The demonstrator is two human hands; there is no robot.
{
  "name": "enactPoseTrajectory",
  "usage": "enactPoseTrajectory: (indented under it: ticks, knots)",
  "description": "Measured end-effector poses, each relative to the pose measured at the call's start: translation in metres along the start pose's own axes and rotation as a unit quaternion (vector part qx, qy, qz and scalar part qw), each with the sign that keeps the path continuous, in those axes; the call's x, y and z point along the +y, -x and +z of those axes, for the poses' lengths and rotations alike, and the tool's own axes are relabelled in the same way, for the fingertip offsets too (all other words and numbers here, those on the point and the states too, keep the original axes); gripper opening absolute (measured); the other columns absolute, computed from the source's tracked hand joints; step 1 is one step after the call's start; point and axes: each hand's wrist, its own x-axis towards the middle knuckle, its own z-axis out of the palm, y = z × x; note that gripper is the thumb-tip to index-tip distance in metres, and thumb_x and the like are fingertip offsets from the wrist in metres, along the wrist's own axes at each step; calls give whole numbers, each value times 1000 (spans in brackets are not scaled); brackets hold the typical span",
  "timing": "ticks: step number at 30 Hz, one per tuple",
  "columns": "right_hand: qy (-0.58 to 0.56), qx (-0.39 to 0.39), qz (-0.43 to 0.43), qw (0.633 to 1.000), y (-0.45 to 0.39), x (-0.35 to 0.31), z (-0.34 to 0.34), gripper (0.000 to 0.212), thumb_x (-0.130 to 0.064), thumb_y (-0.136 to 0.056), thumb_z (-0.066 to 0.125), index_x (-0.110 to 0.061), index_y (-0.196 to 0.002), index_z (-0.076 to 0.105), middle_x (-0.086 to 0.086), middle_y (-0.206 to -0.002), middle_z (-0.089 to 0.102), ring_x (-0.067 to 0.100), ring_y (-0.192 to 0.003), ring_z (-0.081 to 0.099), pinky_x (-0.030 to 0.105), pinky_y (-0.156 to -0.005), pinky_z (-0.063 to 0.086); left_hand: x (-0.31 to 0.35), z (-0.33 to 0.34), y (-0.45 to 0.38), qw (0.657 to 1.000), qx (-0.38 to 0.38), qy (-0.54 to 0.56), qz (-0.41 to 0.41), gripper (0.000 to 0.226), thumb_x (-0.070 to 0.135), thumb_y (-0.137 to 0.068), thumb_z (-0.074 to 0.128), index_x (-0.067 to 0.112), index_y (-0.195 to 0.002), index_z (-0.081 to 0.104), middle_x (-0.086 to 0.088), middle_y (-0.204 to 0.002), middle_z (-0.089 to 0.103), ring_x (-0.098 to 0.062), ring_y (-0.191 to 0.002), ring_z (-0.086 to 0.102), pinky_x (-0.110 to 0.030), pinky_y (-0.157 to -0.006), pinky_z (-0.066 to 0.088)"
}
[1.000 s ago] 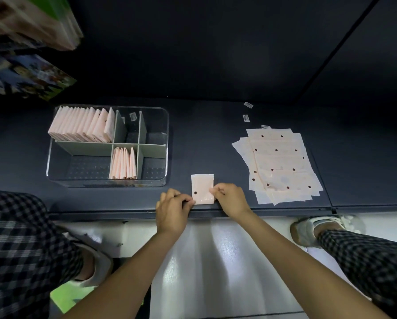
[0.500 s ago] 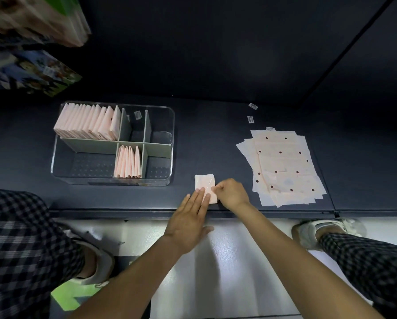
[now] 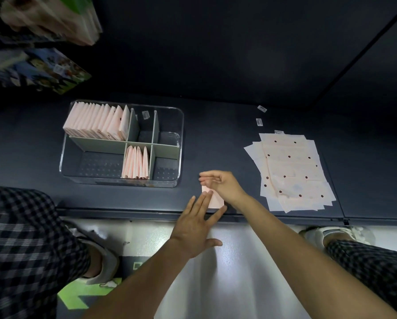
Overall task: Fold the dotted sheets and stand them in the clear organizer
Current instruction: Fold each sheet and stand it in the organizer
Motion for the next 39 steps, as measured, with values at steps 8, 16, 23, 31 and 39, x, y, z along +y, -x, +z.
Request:
enactPoseTrajectory:
  ticks: [8, 16, 23, 31, 39]
  knots:
    - [401, -31, -115, 908, -12, -1, -23, 25, -9, -88, 60, -22, -108, 69, -2, -112, 53, 15, -107, 41, 25, -96, 33, -12, -1, 5, 998, 12, 61, 26, 72, 69, -88, 33, 39, -149, 10, -6, -158, -18, -22, -144, -21, -39, -115, -18]
    - [473, -36, -61, 878, 3, 11, -37, 5, -18, -91, 55, -15, -95, 57, 1, -105, 49, 19, -107, 44, 25, -79, 33, -16, -26, 3, 870, 159, 447, -133, 25, 24, -84, 69, 17, -108, 64, 4, -113, 51, -13, -98, 55, -18, -82, 39]
    - [194, 28, -48, 979, 45, 12, -35, 22, -14, -91, 59, -29, -77, 49, -10, -104, 63, 11, -95, 58, 18, -80, 44, -18, -36, -6, 740, 148, 603, -256, 21, 3, -81, 71, 4, -102, 66, -12, -101, 70, -23, -87, 64, -28, -81, 49]
    - [190, 8, -88, 978, 55, -46, -3, 22, -16, -84, 69, -35, -82, 58, -11, -75, 65, 5, -70, 57, 24, -72, 46, -73, -92, 14, 894, 107, 405, -162, 7, 15, -84, 68, 12, -90, 70, -5, -86, 71, -25, -86, 64, -36, -78, 50]
    - [199, 147, -92, 965, 32, -84, 48, 12, -21, -84, 67, -21, -73, 61, -8, -62, 58, 5, -60, 51, 22, -64, 42, -115, -85, 41, 886, 238, 197, -345, 27, 43, -89, 59, 19, -102, 63, -6, -110, 54, -26, -104, 46, -36, -85, 40]
